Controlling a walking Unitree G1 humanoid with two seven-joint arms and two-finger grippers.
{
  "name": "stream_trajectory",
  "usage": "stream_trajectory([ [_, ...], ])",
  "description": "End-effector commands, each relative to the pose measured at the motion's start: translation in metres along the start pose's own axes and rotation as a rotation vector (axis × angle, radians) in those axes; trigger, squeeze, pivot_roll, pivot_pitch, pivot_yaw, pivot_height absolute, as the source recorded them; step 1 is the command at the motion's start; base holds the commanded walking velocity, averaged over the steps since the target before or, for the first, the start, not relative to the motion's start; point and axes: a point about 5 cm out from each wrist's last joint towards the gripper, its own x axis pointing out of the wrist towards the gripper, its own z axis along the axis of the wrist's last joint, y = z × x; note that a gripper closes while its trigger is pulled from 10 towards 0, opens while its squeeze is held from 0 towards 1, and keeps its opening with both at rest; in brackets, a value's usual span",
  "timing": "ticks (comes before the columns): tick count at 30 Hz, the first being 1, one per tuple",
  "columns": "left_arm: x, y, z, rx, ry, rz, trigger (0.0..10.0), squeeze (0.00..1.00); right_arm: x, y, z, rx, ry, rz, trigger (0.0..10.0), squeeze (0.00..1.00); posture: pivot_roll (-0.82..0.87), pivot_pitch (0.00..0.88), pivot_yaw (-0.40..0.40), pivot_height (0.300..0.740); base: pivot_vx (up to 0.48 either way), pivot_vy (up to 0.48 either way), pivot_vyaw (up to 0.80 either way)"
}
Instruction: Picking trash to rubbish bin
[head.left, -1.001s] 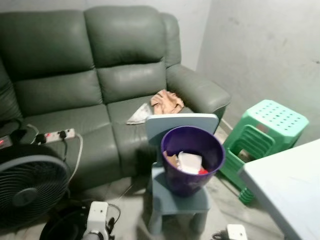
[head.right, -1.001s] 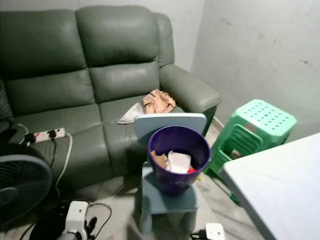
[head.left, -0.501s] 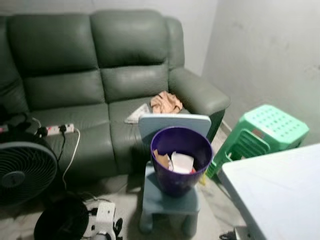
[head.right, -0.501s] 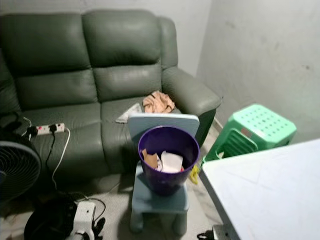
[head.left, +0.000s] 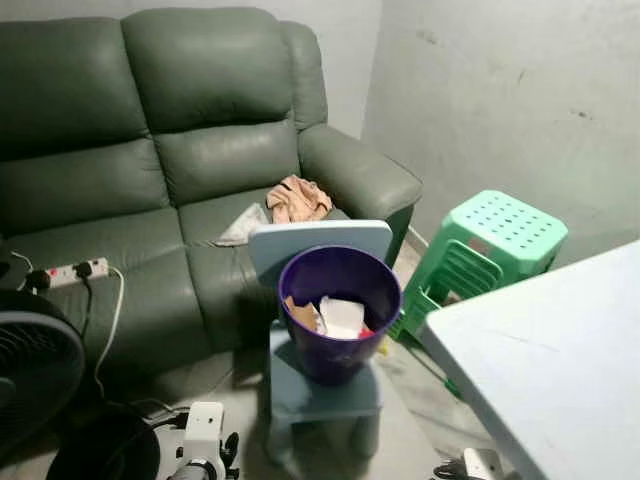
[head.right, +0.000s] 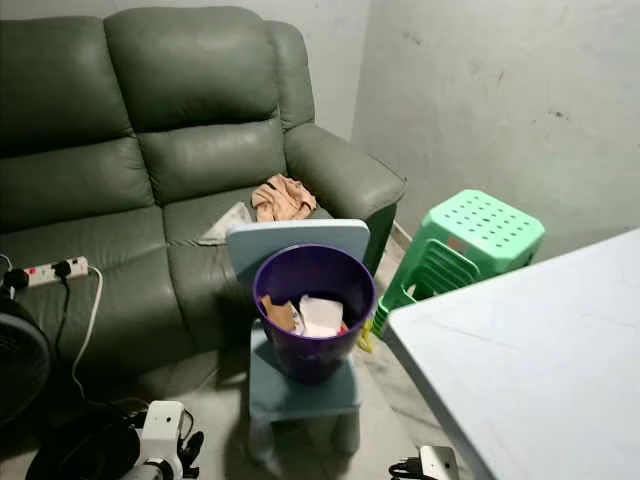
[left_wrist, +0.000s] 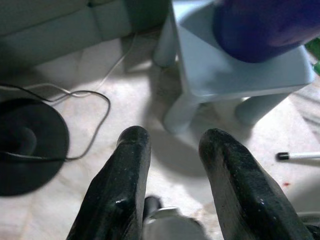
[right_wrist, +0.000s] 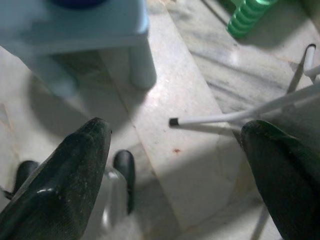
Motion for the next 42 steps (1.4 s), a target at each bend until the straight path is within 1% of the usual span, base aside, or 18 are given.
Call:
stream_trajectory([
  [1, 0.0, 0.004, 0.001, 0.003, 0.004, 0.009, 10.0, 0.0, 0.0, 0.004, -0.003, 0.005, 0.009, 0.006, 10.0, 0.0, -0.04, 0.0, -0.055, 0.74, 0.0, 0.465, -0.64],
  [7, 0.0, 0.005, 0.0, 0.003, 0.007, 0.013, 10.0, 0.0, 0.0, 0.004, -0.003, 0.003, 0.012, 0.009, 10.0, 0.0, -0.04, 0.0, -0.055, 0.74, 0.0, 0.451, -0.65],
  [21, -0.001, 0.006, -0.002, 0.021, 0.02, 0.015, 10.0, 0.0, 0.0, 0.006, -0.003, 0.005, 0.012, 0.011, 10.0, 0.0, -0.04, 0.0, -0.05, 0.74, 0.0, 0.0, -0.65],
  [30, 0.0, 0.007, 0.0, 0.012, 0.014, 0.019, 10.0, 0.0, 0.001, 0.008, -0.001, 0.02, 0.011, 0.007, 10.0, 0.0, -0.04, 0.0, -0.041, 0.74, 0.0, 0.0, -0.65],
  [42, 0.0, 0.007, 0.002, 0.013, 0.011, 0.016, 10.0, 0.0, 0.002, 0.015, -0.001, 0.037, 0.009, 0.015, 10.0, 0.0, -0.05, 0.0, -0.028, 0.74, 0.0, 0.0, -0.65],
])
